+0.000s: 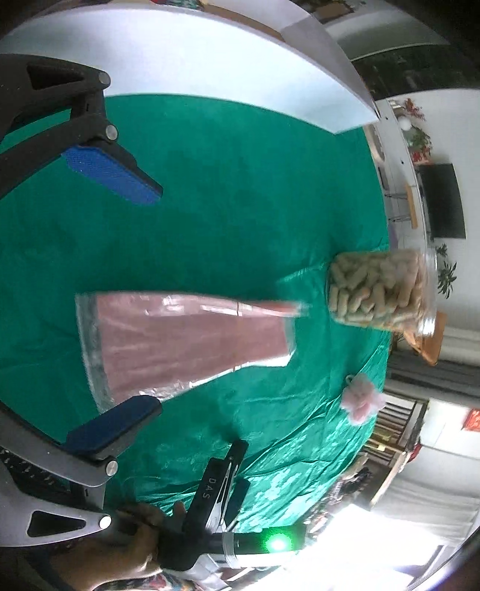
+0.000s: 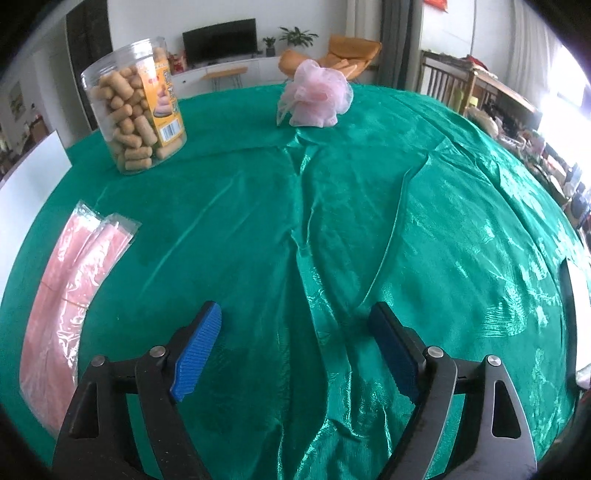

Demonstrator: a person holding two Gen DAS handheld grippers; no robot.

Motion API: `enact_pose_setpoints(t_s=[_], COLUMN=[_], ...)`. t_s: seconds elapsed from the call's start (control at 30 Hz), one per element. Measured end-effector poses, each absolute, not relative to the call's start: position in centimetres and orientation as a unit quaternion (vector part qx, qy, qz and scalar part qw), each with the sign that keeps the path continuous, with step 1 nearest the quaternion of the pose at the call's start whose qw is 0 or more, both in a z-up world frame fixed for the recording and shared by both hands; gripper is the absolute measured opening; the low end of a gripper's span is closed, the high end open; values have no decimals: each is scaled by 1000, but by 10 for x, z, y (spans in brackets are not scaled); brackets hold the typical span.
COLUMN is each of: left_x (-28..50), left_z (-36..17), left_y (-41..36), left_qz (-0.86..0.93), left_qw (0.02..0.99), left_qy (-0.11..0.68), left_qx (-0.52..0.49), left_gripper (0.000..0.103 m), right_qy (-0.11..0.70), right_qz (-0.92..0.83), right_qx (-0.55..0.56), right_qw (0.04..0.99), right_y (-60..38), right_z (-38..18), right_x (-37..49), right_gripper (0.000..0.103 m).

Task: Organize soft objects
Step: 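Move the left tool around the pink bagged masks while the right tool returns over the table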

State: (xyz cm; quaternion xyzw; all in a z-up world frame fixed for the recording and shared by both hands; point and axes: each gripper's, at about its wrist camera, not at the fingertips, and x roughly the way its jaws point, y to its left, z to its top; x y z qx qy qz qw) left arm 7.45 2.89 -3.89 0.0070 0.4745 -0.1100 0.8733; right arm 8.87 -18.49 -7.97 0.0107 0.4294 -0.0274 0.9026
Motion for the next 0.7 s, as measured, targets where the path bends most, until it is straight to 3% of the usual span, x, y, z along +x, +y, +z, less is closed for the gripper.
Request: enact_pose_setpoints(t_s=[0.7], left_x=[108], left_z=[-69], left_y=[-11], left_qz=[-88], left_qw=[871], left_qy=[479], left_qx=[67], left_gripper=[102], right_qy=[429], right_qz=[-28], right_qx=[11], right_qw=[903], right_y=[-185], right_z=[-80], right_x=[89], right_gripper=[85])
